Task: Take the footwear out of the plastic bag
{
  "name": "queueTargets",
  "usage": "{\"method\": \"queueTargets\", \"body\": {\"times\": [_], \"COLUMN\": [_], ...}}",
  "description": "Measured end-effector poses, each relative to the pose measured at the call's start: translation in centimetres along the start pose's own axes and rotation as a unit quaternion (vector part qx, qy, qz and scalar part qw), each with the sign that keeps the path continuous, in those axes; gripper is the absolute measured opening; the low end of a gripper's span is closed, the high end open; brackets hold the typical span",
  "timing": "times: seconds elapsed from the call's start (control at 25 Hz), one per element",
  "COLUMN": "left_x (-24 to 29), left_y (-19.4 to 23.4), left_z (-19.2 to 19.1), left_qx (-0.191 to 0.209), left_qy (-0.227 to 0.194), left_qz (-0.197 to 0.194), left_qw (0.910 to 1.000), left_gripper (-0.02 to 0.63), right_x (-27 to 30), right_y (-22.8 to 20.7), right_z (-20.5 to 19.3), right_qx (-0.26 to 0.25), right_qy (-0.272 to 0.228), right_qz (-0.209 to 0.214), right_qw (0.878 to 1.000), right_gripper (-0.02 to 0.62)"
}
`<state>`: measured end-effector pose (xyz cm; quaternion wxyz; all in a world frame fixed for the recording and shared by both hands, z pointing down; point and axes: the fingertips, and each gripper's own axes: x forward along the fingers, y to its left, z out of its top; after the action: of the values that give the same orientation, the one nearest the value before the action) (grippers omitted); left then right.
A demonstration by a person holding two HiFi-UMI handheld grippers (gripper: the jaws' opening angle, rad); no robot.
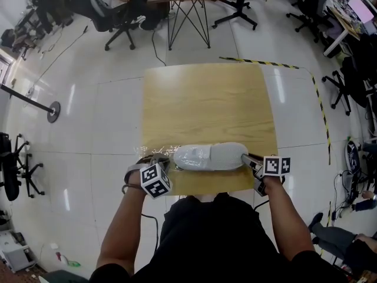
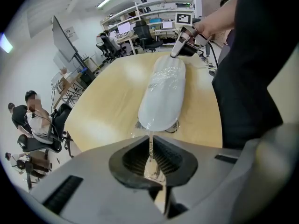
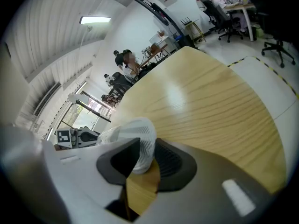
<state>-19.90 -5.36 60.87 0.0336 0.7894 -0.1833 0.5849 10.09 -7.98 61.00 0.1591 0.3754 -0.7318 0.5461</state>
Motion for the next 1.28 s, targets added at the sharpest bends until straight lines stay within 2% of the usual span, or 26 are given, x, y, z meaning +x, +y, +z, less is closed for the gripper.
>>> {"method": "queueTargets", "body": {"times": [0.4, 0.44, 0.52, 0.56, 0.68, 0.88, 1.08, 1.28], "left_x": [-0.2, -0.4, -1.1, -1.4, -1.1, 1.8, 2.9, 3.3], "left_y": [-0.4, -0.4, -0.5, -0.5, -0.6, -1.2, -1.2, -1.0], "left_z": [-0.6, -0.2, 1.4, 2.5, 5.4, 5.4, 4.5, 3.9], "left_qx": [-0.01, -0.009, -0.003, -0.001, 0.008, 0.056, 0.066, 0.065], "left_qy": [-0.004, -0.012, -0.039, -0.056, -0.083, -0.025, 0.001, 0.002], "left_qz": [0.002, -0.002, -0.01, -0.014, -0.034, -0.075, -0.077, -0.067], "left_qw": [0.9999, 0.9999, 0.9992, 0.9983, 0.9959, 0.9953, 0.9949, 0.9956], "left_gripper": [0.032, 0.056, 0.181, 0.183, 0.181, 0.163, 0.057, 0.034], "right_x": [-0.5, -0.5, -0.5, -0.5, -0.4, 0.0, -0.4, -1.4], "right_y": [-0.5, -0.4, -0.4, -0.5, -0.7, 0.0, -0.1, -1.2], "right_z": [-0.4, -0.4, -0.3, -0.3, -0.1, 0.1, 0.5, 0.6], "right_qx": [0.0, 0.001, 0.0, -0.001, -0.004, -0.009, -0.016, -0.011], "right_qy": [0.0, 0.0, 0.0, 0.0, 0.0, 0.003, -0.002, -0.007], "right_qz": [-0.005, -0.006, -0.006, -0.006, -0.008, -0.007, -0.009, -0.016], "right_qw": [1.0, 1.0, 1.0, 1.0, 1.0, 1.0, 1.0, 1.0], "right_gripper": [0.106, 0.107, 0.107, 0.107, 0.107, 0.107, 0.107, 0.106]}}
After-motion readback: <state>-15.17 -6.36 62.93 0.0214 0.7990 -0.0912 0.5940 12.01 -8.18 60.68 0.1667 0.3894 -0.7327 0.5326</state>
